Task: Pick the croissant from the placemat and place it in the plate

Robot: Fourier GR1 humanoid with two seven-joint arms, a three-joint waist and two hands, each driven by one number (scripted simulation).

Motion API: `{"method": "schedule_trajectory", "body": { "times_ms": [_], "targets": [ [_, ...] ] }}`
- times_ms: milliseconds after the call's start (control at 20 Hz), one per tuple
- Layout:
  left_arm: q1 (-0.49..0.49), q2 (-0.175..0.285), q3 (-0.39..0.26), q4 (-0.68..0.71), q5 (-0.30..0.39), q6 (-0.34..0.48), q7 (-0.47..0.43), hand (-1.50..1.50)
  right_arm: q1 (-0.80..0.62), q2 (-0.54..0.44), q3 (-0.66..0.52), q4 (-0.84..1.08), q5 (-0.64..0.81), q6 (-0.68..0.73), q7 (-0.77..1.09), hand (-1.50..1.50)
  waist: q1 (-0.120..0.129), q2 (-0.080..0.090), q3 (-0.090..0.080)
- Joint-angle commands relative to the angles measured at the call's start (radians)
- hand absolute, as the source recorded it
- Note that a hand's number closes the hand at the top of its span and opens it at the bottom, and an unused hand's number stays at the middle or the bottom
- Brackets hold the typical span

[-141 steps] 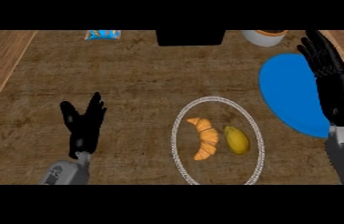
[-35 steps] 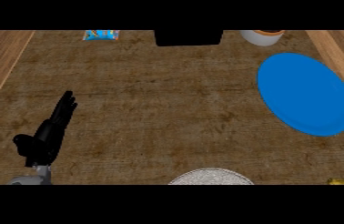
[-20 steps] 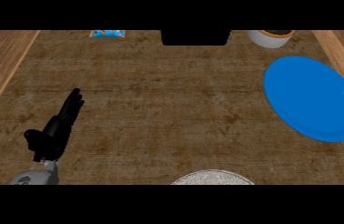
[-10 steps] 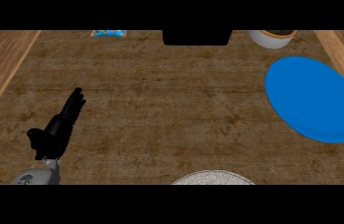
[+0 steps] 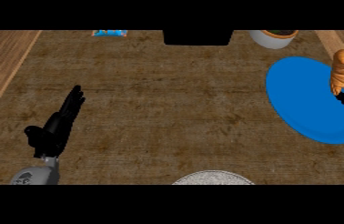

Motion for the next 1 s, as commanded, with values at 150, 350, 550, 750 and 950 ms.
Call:
{"method": "schedule_trajectory", "body": {
  "times_ms": [150, 350, 550, 750, 950],
  "targets": [
    [0.005, -0.025, 0.002, 0.004, -0.023, 0.013, -0.026, 0.0, -0.192, 0.068, -0.013, 0.183, 0.028, -0.06, 0.132, -1.5, 0.003, 0.001, 0.0],
    [-0.042, -0.011, 0.034, 0.073, -0.004, -0.019, -0.034, 0.0, -0.208, 0.088, -0.061, 0.363, -0.004, -0.056, 0.031, -1.5, 0.002, 0.004, 0.0],
    [0.018, -0.017, 0.014, -0.009, -0.023, -0.005, -0.01, 0.0, -0.237, 0.09, -0.149, 0.376, -0.088, -0.078, -0.001, -1.5, 0.003, 0.002, 0.001],
    [0.036, -0.036, -0.001, 0.006, -0.04, 0.003, -0.034, 0.0, -0.212, 0.105, -0.262, 0.348, -0.22, -0.06, -0.055, -1.5, -0.008, 0.0, 0.001],
    [0.039, -0.014, 0.02, -0.033, -0.017, -0.011, 0.008, 0.0, -0.176, 0.009, -0.378, 0.405, -0.352, 0.117, -0.094, -1.5, -0.009, 0.001, 0.002]
  ]
}}
